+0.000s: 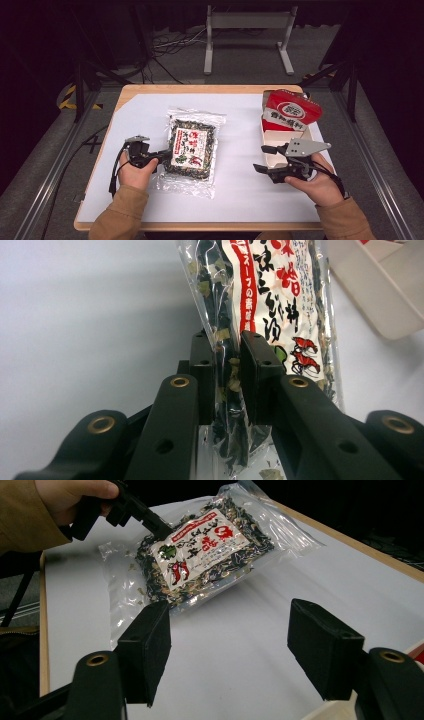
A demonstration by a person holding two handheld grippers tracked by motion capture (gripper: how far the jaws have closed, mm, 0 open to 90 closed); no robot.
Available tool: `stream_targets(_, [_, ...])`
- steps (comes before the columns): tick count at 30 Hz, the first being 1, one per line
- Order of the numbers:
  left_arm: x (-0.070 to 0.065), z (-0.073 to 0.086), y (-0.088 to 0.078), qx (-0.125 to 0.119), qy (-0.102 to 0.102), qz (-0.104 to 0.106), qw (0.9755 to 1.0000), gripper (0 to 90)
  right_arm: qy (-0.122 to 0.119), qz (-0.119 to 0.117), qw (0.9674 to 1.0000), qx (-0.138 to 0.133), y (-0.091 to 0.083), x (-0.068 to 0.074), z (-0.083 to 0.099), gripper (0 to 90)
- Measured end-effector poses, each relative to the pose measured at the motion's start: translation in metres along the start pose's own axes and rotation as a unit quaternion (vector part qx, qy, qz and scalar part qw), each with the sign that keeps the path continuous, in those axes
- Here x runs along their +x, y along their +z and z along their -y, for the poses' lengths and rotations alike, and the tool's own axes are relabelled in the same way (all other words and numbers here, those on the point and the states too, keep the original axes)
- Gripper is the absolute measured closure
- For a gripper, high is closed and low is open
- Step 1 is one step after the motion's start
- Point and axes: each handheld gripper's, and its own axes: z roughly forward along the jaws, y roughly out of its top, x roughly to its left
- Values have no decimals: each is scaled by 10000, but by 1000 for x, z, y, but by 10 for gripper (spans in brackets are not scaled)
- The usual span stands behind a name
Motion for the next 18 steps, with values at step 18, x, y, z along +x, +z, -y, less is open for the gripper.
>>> stream_targets(18, [-33,-8,-34,-831,918,-25,9923,786,368,61,9993,50,6,-5,-15,344])
